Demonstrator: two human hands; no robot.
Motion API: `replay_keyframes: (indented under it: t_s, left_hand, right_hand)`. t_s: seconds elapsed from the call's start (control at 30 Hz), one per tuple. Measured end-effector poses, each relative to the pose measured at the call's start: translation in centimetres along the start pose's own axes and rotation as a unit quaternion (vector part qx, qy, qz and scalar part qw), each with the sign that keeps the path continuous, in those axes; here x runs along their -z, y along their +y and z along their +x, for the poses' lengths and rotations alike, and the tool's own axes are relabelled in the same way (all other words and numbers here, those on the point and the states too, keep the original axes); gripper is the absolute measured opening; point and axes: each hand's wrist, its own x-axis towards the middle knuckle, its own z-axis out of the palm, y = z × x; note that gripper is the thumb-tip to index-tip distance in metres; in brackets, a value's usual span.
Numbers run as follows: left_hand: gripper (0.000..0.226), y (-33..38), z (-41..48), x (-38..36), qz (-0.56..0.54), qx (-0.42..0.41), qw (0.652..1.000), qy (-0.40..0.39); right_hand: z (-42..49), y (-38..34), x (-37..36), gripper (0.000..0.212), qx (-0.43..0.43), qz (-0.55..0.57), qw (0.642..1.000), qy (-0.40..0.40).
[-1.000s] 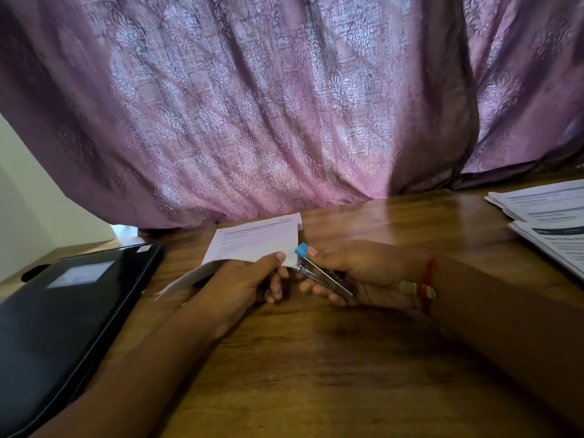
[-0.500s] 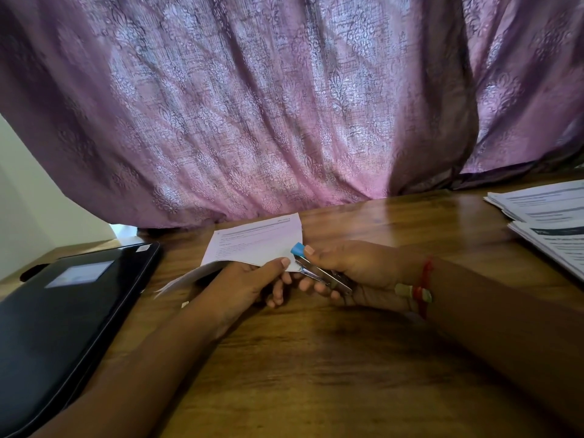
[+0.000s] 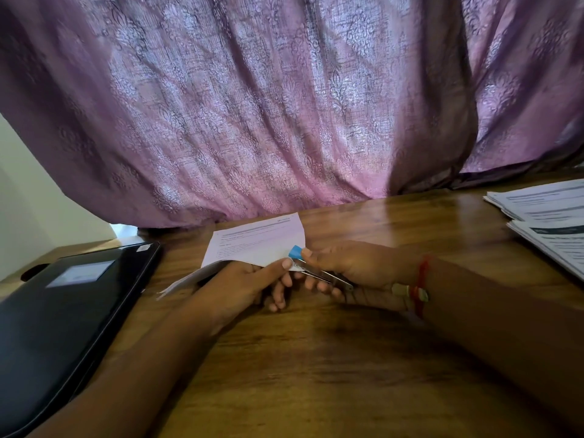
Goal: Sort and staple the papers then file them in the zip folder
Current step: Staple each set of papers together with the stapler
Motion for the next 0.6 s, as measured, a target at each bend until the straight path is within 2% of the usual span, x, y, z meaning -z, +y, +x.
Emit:
replay_keyframes:
  t_s: [0.23,0.4,0.6]
  left_hand:
    - [0.043,-0.06,0.19,0.18,-0.049,0.012,0.999,-0.001]
    - [0.046,0.14,0.21,0.37,-0.111,0.032,0.993,-0.017]
    - [0.042,0.12,0.17,0.51,-0.096,0.042,0.994,-0.026]
  right_hand:
    - [0.11,0.07,-0.10,0.048,0.004,-0.008,1.000,0.017]
    - [0.14,0.02,-0.31,0.036,0.009,-0.009,1.000,0.014]
    - [0.27,0.01,-0.28,0.033,0.013,-0.017,1.000,0.007]
